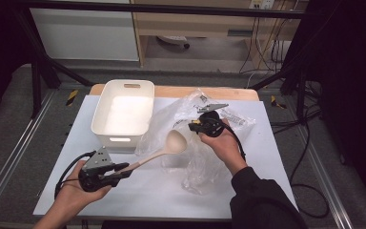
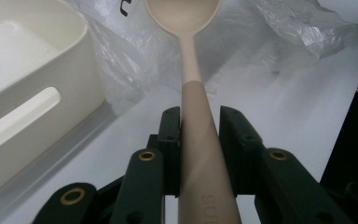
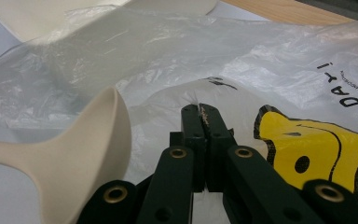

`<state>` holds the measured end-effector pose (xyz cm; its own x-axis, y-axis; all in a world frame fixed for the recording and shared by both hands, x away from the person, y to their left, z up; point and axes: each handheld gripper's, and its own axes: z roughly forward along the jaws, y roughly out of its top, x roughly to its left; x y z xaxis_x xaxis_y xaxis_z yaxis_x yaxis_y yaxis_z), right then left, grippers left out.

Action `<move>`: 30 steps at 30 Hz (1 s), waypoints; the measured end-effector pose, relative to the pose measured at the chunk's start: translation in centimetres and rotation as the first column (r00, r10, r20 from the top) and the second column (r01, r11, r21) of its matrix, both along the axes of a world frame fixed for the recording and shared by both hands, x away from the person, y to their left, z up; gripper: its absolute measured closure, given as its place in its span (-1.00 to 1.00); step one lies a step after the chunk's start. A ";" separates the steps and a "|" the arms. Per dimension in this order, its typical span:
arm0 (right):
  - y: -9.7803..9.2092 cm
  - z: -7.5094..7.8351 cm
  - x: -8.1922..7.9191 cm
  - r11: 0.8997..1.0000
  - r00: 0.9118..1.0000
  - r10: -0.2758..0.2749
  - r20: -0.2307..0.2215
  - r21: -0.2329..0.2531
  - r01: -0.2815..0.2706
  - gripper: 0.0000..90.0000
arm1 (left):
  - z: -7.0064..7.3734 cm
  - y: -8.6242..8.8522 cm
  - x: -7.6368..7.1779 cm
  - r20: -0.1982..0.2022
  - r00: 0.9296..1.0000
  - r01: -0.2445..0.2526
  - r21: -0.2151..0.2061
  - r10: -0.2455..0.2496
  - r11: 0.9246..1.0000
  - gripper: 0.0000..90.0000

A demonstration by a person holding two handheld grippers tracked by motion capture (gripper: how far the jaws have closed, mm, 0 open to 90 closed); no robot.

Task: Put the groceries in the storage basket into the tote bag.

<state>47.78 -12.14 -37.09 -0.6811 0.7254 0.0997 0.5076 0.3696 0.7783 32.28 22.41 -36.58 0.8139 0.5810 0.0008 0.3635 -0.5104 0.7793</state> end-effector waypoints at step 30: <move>0.3 0.0 -0.3 1.000 1.000 0.012 0.006 0.017 -0.012 1.00 | -1.9 -4.3 3.5 -0.021 1.000 0.005 0.015 -0.004 1.000 0.55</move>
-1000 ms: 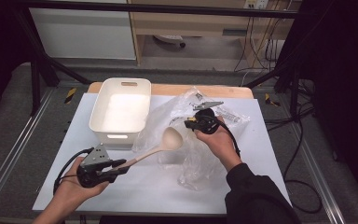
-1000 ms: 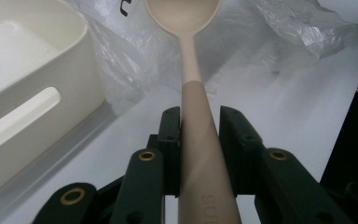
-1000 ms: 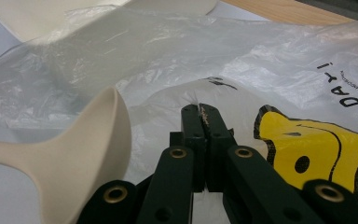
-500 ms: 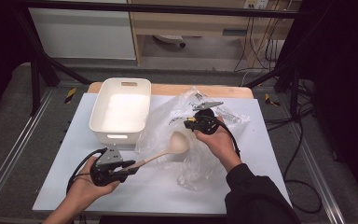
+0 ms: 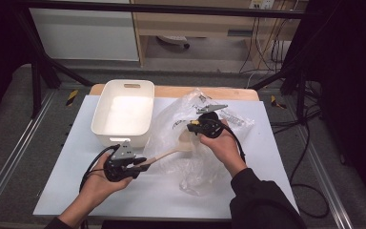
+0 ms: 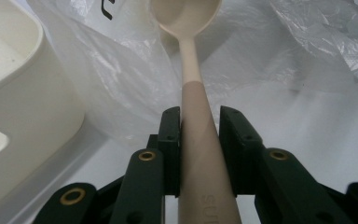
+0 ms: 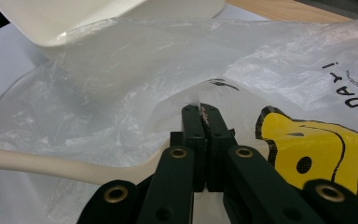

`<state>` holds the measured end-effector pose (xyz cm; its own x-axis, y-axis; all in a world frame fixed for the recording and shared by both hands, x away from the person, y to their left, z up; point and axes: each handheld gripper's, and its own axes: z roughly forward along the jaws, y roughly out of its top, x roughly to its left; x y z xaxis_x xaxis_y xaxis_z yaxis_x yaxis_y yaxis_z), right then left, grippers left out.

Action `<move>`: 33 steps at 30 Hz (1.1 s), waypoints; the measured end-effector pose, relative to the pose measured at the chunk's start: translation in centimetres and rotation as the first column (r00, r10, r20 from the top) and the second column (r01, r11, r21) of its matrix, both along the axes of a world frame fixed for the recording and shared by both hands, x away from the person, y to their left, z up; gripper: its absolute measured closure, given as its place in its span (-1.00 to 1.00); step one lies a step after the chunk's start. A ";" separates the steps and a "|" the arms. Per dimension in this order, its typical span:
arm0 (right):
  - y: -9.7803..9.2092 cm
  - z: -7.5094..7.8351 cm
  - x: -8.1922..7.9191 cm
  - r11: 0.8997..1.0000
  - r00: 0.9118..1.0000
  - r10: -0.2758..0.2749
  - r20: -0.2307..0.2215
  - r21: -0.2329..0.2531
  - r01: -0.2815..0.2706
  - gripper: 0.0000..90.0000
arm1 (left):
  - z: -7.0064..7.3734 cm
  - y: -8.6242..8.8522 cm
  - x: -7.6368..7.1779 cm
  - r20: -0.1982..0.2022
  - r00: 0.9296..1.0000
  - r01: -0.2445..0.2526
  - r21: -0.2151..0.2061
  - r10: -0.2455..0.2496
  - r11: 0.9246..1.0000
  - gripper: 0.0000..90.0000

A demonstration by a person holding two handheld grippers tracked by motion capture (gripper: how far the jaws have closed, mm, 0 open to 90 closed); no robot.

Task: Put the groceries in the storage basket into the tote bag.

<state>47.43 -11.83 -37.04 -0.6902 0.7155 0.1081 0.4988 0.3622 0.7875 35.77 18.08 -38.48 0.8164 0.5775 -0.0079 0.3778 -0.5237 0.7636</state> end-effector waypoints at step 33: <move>0.0 0.1 -0.4 1.000 1.000 0.007 0.011 0.007 -0.007 1.00 | 0.2 -3.5 2.0 0.003 1.000 0.002 -0.003 -0.002 1.000 0.56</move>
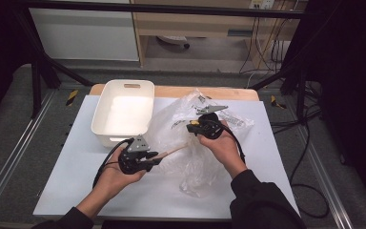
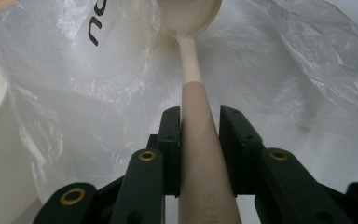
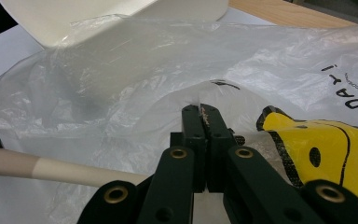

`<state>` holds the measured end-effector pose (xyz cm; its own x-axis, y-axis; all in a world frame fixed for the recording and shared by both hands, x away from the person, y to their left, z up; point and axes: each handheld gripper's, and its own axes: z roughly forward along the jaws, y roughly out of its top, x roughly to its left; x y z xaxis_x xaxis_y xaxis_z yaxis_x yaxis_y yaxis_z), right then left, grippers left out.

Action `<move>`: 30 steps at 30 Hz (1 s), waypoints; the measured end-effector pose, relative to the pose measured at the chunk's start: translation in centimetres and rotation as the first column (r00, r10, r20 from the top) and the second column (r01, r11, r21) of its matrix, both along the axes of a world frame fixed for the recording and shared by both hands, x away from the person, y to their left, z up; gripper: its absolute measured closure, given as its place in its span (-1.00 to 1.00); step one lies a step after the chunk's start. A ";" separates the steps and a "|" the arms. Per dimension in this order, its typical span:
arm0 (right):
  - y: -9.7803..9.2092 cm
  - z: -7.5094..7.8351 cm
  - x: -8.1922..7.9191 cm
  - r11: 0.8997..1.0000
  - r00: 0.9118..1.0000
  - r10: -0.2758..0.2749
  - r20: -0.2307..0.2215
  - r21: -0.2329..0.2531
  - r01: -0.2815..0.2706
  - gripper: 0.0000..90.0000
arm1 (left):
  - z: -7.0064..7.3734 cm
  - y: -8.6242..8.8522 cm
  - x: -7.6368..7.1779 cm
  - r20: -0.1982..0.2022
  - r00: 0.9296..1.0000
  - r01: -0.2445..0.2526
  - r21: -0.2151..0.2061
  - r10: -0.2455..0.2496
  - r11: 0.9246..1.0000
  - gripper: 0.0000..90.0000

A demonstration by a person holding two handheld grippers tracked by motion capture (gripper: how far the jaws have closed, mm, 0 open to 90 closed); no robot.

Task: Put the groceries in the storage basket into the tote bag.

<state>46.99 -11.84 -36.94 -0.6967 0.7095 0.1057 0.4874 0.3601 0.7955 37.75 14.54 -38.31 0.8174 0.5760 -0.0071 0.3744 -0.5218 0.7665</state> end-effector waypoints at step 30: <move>1.1 0.3 -1.1 0.999 0.999 0.049 0.010 0.011 -0.049 1.00 | -0.6 -2.7 1.3 0.012 1.000 -0.012 -0.043 0.013 0.999 0.56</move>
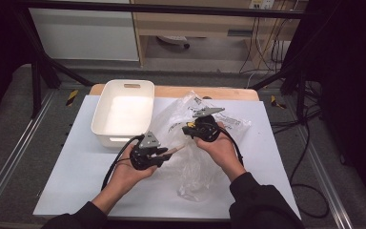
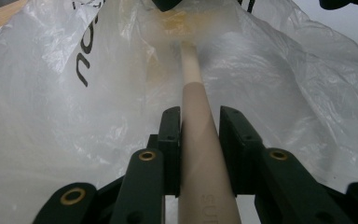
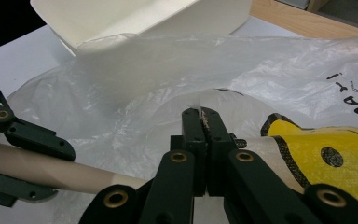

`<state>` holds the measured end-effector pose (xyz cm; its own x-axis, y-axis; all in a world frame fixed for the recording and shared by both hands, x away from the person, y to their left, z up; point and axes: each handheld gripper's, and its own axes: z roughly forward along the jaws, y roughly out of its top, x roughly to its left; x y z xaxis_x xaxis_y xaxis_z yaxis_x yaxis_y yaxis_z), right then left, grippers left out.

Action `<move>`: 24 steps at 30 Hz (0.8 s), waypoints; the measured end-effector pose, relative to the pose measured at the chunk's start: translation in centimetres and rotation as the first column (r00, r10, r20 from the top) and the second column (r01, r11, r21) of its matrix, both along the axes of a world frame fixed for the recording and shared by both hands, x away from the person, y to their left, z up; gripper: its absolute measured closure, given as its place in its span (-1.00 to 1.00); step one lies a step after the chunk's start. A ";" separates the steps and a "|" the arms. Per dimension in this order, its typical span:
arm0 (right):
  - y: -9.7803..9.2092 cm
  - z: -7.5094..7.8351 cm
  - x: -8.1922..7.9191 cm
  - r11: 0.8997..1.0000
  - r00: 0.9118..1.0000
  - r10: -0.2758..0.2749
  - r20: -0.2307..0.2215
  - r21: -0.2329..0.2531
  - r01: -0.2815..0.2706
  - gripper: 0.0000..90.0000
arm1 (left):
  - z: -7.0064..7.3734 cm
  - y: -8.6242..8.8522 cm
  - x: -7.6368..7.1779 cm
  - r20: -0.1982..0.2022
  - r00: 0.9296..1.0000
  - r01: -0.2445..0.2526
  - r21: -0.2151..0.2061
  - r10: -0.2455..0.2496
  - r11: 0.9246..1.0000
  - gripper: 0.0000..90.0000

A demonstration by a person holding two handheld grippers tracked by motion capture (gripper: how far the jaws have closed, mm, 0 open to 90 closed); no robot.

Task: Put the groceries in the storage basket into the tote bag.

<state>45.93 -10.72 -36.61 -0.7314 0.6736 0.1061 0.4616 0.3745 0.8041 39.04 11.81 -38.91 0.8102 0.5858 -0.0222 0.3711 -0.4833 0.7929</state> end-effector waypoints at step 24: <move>0.1 0.7 -0.5 1.000 1.000 0.019 0.007 0.020 -0.019 1.00 | -1.2 -3.2 1.3 0.014 1.000 0.008 -0.009 -0.008 1.000 0.56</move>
